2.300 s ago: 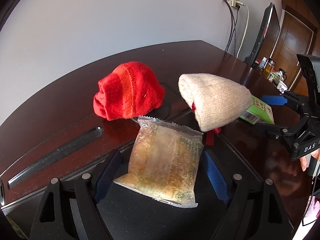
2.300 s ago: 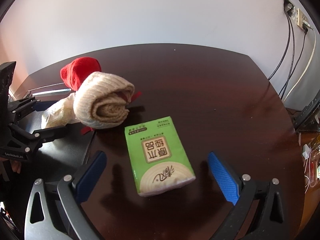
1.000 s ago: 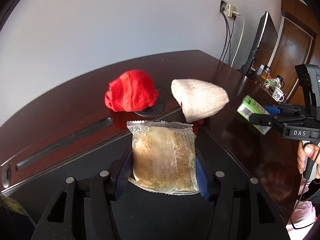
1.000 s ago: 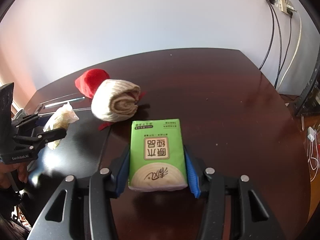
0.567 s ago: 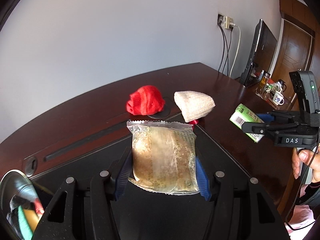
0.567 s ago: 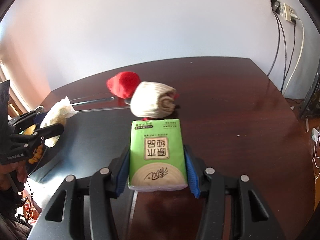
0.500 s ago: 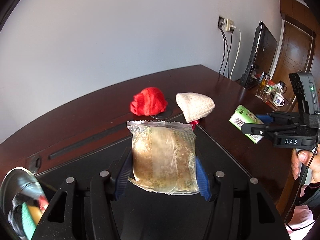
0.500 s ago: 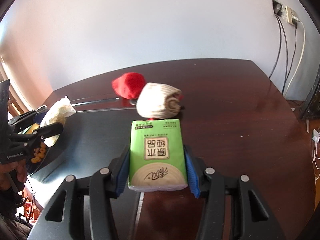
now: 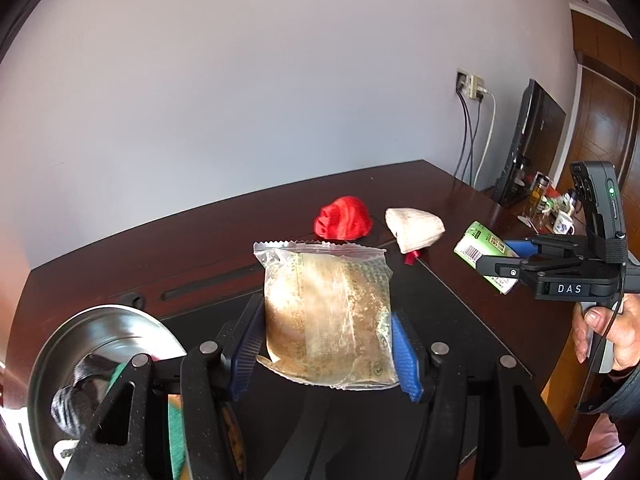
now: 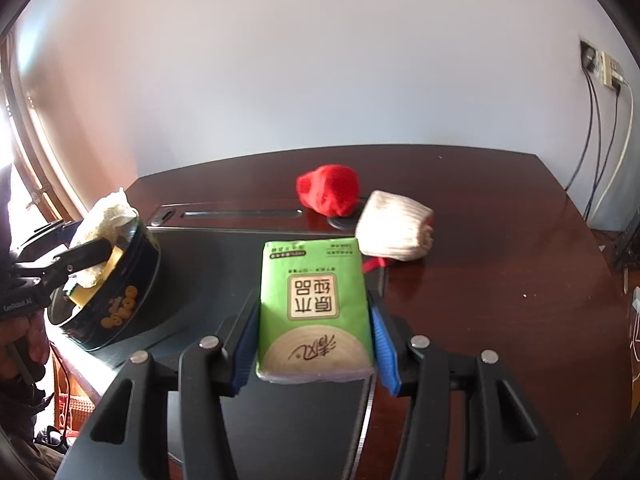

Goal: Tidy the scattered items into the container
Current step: 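Carry the clear packet and green tissue pack over the steel basin with both grippers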

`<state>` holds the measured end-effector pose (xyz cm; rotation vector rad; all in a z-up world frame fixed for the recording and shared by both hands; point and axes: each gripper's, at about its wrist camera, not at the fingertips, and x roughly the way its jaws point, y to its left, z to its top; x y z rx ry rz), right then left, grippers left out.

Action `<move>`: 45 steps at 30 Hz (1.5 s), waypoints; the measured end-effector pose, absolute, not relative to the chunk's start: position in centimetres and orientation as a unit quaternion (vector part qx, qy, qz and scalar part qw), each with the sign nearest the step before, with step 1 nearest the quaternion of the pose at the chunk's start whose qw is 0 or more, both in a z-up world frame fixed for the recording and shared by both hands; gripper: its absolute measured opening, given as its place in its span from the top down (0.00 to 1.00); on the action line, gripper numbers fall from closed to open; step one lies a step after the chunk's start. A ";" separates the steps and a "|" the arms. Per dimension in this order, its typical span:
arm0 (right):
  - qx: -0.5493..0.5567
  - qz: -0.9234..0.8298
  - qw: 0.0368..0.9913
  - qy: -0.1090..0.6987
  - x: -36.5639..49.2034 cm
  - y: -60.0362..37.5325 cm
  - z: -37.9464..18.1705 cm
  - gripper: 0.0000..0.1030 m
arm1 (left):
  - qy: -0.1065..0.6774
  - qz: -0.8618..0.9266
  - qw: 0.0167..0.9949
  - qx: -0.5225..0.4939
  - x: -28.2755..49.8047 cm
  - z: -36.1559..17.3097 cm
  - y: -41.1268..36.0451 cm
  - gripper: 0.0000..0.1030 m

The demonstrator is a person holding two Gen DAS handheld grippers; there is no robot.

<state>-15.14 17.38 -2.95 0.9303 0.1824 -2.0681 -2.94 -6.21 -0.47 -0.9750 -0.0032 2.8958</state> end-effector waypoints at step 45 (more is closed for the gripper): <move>0.336 -0.793 0.498 0.104 -7.2 7.1 0.4 0.51 | -0.074 0.959 -0.057 -0.268 7.8 1.0 -17.9 0.42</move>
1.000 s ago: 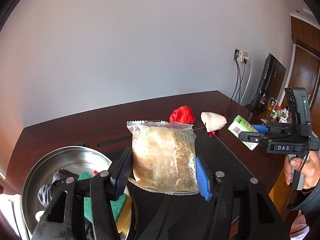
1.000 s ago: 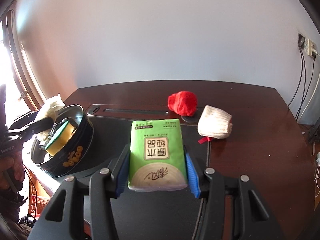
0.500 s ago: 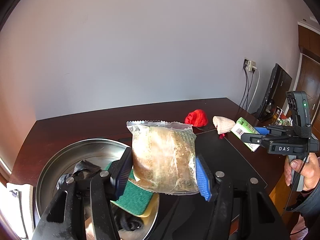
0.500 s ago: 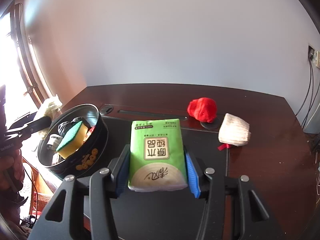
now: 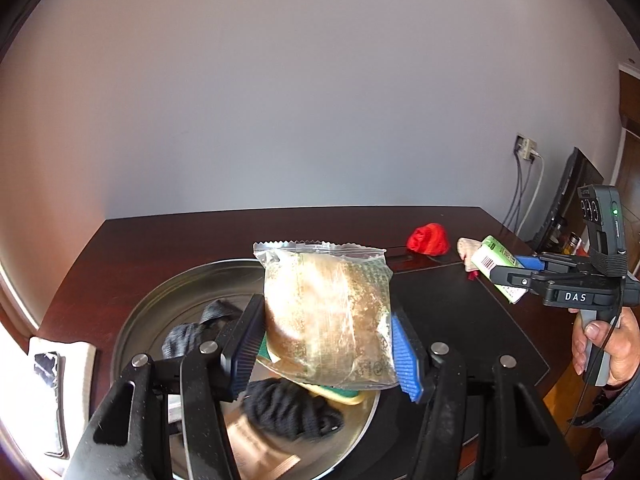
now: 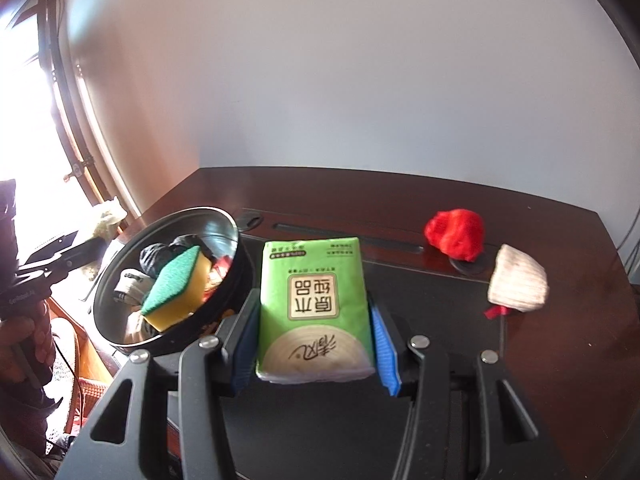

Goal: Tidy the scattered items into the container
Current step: 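Carry the clear packet and green tissue pack over the steel basin with both grippers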

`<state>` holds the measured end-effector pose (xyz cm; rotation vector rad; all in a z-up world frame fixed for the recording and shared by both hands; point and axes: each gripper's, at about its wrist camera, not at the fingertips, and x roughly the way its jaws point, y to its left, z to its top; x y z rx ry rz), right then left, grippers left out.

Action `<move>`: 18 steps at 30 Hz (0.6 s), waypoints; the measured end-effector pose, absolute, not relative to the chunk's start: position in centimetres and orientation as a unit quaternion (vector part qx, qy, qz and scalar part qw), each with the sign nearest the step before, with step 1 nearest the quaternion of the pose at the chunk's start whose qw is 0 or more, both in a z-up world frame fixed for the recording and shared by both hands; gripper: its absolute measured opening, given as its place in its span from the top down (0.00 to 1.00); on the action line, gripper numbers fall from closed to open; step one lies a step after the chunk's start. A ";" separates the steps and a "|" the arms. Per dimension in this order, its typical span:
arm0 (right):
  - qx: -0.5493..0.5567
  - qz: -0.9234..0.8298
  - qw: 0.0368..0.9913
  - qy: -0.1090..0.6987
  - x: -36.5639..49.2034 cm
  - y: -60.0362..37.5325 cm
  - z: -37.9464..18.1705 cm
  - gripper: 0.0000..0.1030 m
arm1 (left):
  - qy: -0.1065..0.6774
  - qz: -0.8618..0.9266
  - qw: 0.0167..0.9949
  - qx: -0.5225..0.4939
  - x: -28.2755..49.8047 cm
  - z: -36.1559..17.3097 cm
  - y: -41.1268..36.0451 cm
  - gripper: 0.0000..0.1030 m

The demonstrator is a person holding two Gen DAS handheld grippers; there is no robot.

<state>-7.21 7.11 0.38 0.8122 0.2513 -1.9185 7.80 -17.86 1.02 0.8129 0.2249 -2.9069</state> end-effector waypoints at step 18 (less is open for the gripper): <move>0.337 -0.766 0.535 0.117 -5.0 1.8 0.1 0.51 | 0.098 -0.953 0.103 0.269 10.6 0.4 -22.3 0.42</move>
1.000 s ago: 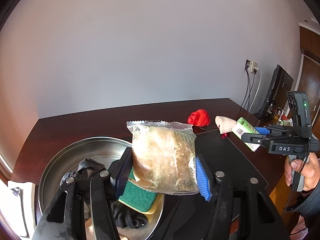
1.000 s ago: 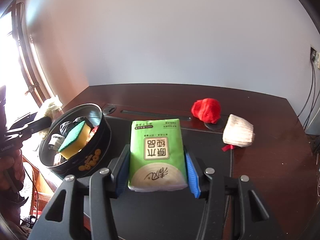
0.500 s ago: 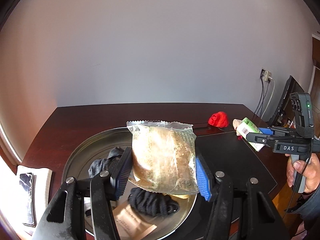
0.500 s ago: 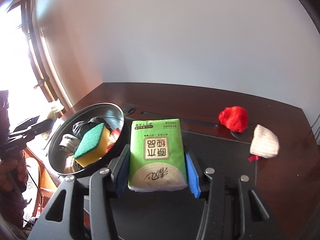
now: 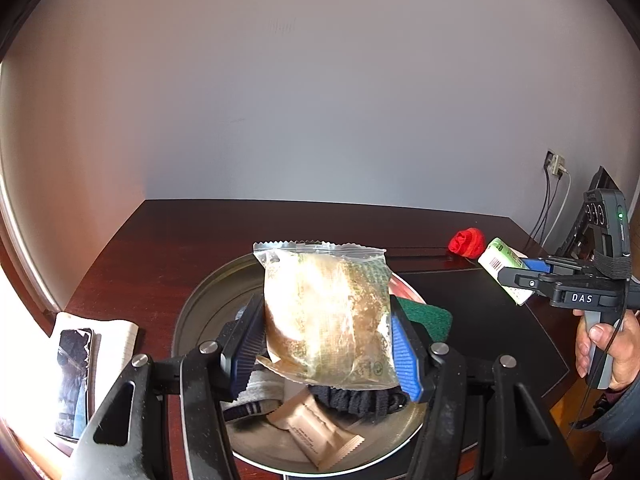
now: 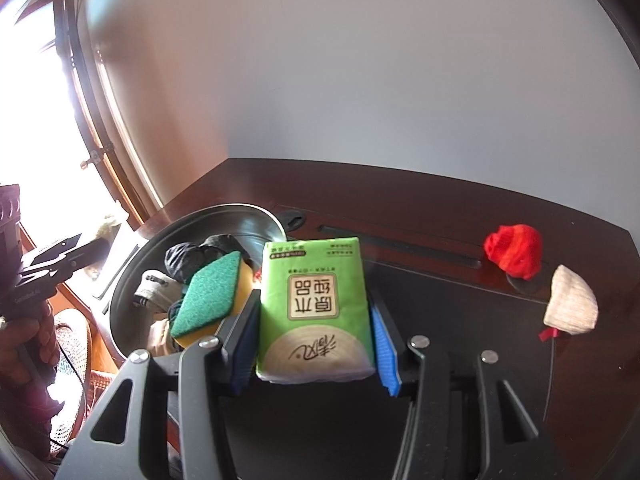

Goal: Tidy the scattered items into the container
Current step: 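Carry the clear packet and green tissue pack over the steel basin with both grippers, then open both grippers to drop the packet and tissue pack into the basin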

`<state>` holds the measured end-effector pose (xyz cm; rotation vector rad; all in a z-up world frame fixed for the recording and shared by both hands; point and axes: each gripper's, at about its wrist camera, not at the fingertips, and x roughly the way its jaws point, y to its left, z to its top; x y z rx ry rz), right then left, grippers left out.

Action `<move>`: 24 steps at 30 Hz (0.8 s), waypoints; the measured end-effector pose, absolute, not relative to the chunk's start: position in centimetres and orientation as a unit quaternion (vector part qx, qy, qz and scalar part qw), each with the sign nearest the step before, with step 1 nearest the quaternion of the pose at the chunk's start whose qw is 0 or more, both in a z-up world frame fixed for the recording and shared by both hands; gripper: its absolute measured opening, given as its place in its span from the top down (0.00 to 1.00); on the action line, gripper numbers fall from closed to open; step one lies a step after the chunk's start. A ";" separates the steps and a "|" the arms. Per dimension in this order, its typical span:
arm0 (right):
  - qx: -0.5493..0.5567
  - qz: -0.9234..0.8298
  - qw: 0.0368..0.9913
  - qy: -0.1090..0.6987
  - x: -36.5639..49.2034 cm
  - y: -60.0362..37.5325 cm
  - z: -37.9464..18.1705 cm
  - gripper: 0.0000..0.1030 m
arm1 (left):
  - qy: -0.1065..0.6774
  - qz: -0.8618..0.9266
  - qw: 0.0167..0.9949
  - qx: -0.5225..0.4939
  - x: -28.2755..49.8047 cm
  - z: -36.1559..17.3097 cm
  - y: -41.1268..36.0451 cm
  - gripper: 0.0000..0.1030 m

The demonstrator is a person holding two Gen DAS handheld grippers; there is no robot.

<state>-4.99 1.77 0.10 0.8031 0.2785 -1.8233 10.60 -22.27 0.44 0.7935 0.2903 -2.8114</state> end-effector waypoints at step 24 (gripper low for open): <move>0.329 -0.720 0.593 0.145 -1.0 -6.4 0.3 0.51 | 0.121 -0.937 0.131 0.300 12.3 -1.7 -26.0 0.42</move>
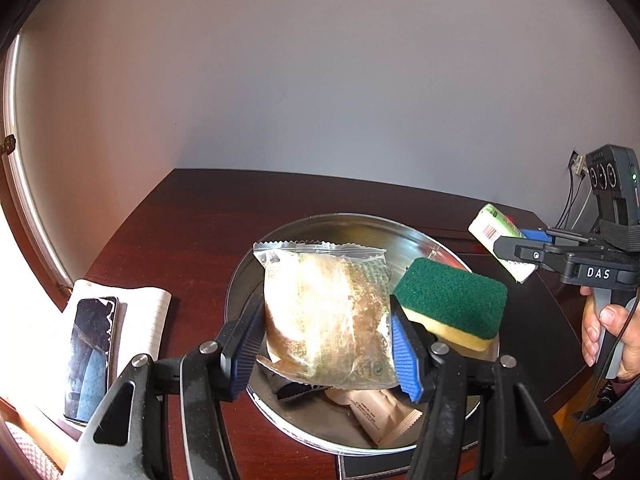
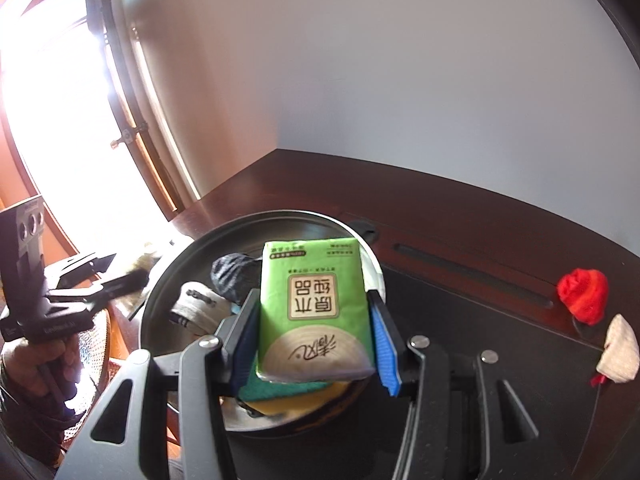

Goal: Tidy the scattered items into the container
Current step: 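Open both grippers to drop the packet and tissue pack into the basin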

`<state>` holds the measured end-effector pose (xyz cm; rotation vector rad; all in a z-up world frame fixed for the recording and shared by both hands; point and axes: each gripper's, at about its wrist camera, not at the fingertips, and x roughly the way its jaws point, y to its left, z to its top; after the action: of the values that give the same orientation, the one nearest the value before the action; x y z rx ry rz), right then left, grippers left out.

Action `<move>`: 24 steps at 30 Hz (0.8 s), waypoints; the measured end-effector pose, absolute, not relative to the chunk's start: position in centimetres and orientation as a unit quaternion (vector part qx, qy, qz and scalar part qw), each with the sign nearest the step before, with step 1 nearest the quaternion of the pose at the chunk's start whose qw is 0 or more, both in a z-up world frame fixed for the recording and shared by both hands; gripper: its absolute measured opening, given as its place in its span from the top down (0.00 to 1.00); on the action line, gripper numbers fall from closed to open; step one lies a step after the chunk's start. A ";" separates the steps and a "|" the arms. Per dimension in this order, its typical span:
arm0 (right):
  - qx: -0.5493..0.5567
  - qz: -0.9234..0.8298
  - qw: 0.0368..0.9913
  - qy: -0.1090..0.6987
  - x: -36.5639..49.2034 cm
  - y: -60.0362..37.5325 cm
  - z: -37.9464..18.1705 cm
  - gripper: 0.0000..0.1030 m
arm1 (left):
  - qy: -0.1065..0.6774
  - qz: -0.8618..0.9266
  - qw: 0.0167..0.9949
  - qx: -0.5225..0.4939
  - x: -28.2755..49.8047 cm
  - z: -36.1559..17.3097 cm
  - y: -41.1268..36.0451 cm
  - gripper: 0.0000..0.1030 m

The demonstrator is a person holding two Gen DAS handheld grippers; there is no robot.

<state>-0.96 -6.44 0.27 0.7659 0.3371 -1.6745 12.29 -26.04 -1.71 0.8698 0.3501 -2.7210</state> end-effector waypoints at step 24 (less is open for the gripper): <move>0.334 -0.680 0.623 0.197 3.6 -11.3 -2.6 0.50 | 0.143 -0.926 0.131 0.323 11.6 -4.0 -27.3 0.37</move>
<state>3.60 -11.32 -2.59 0.7665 0.4530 -1.5618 11.64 -27.26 -4.00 0.9383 0.4150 -2.6891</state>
